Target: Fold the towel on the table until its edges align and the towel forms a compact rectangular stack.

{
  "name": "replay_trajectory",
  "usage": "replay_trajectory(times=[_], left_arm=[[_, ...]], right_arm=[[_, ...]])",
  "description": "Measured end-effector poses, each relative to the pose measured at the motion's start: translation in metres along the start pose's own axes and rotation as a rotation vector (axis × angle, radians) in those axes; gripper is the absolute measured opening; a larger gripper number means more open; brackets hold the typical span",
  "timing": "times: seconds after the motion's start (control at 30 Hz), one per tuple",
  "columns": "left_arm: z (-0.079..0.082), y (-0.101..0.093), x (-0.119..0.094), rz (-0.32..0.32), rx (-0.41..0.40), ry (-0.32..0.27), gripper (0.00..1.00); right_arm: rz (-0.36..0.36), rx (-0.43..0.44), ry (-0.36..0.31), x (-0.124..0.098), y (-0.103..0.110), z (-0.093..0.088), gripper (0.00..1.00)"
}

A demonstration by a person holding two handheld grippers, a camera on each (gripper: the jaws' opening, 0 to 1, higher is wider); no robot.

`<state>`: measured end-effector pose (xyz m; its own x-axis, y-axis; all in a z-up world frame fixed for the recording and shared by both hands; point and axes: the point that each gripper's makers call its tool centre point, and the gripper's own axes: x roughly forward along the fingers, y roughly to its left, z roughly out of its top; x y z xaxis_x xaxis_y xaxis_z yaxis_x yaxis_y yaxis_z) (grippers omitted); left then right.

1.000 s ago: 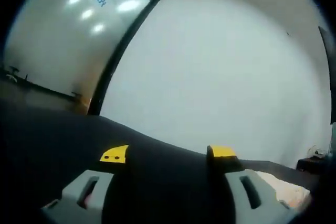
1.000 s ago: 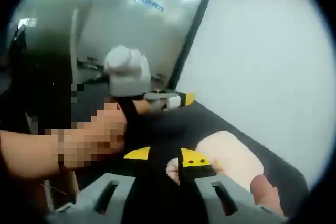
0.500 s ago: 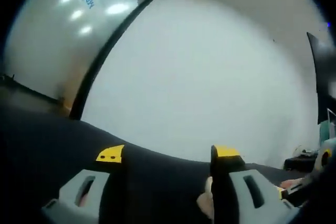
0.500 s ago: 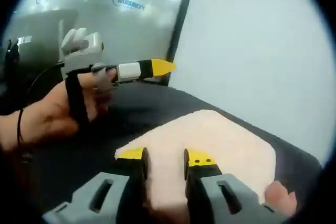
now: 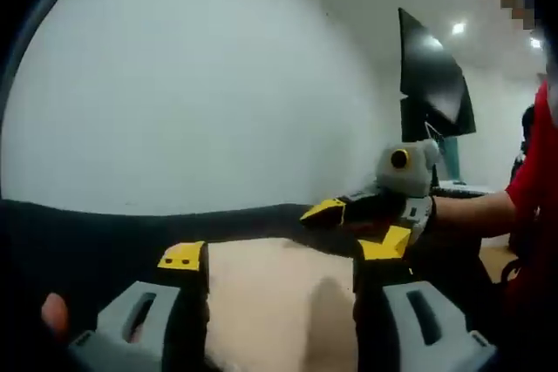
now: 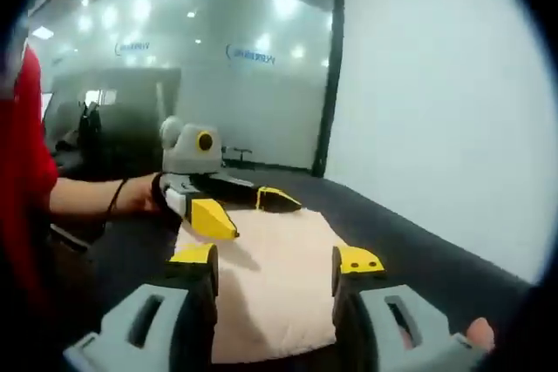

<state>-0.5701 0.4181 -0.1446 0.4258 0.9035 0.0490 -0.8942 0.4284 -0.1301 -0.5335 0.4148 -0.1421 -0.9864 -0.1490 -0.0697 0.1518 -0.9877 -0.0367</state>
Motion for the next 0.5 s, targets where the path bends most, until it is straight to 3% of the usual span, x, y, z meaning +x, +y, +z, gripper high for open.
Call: replay_trajectory(times=[0.07,0.13,0.17,0.2,0.23,0.33,0.4,0.47,0.5], left_arm=[[-0.014,0.011,0.002,0.014,-0.048,0.068,0.64],[-0.030,0.011,0.002,0.045,-0.112,0.148,0.68],[-0.036,0.019,0.006,0.081,-0.150,0.178,0.65],[-0.038,0.030,0.005,0.125,-0.180,0.187,0.56],[-0.036,0.035,0.002,0.146,-0.168,0.172,0.51],[-0.036,0.029,0.000,0.123,-0.171,0.175,0.51],[-0.038,0.034,0.001,0.122,-0.148,0.185,0.51],[-0.033,0.031,-0.002,0.100,-0.113,0.173,0.54],[-0.024,0.029,-0.004,0.089,-0.068,0.137,0.56]], right_arm=[[0.014,-0.023,0.036,0.009,-0.004,-0.019,0.67],[0.036,0.008,0.102,0.017,0.001,-0.043,0.68],[0.030,0.013,0.095,0.020,0.001,-0.045,0.67],[0.032,0.051,0.094,0.022,0.000,-0.045,0.66],[0.025,0.088,0.115,0.022,0.000,-0.049,0.65],[0.028,0.120,0.127,0.023,-0.001,-0.052,0.64],[0.034,0.132,0.128,0.022,0.003,-0.052,0.64],[0.051,0.105,0.099,0.019,-0.001,-0.046,0.65],[0.056,0.093,0.053,0.009,-0.002,-0.032,0.64]])
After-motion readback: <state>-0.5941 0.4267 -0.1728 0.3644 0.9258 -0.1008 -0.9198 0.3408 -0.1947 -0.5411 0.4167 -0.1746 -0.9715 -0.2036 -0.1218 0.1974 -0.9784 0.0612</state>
